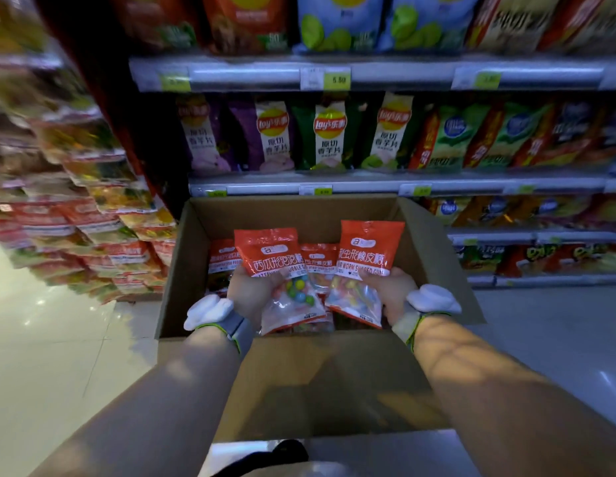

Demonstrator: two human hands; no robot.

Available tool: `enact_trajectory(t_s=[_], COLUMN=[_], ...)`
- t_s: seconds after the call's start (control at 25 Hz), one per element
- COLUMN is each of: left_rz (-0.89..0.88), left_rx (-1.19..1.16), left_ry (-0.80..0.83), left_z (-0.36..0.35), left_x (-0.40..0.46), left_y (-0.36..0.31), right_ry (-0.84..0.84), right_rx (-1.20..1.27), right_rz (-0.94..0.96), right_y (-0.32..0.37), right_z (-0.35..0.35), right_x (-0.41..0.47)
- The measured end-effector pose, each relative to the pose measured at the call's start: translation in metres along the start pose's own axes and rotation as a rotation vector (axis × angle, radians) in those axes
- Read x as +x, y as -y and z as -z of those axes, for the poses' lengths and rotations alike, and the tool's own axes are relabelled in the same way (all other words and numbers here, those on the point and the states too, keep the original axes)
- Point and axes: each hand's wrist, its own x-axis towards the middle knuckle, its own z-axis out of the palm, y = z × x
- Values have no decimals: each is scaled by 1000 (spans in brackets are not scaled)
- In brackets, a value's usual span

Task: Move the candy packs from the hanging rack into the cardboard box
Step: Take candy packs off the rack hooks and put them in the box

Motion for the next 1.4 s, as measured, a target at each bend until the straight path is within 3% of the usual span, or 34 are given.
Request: enact_trajectory(t_s=[0.24,0.48,0.64,0.92,1.16,1.4], left_rz=[-237,-292,-362,-475,-664,-806], left_rx=[-27,5,-39,-44,-26,6], left_ry=[-36,-205,-190,-236,-224,-209], left_z=[22,70,110,209,351,456], left_x=[-103,-173,-196,-198,-181,-174], left_y=[3,16,-1,-66,-132,-206], right_ry=[67,230,298,435,611,620], right_rx=[151,195,231,219,260,380], right_rz=[163,211,257,338,422,556], right_y=[0,-3,18,81,146,214], right_z=[9,-1,-27,-129,-269,-377], right_x=[-73,-150,-195,-246,-300,-356])
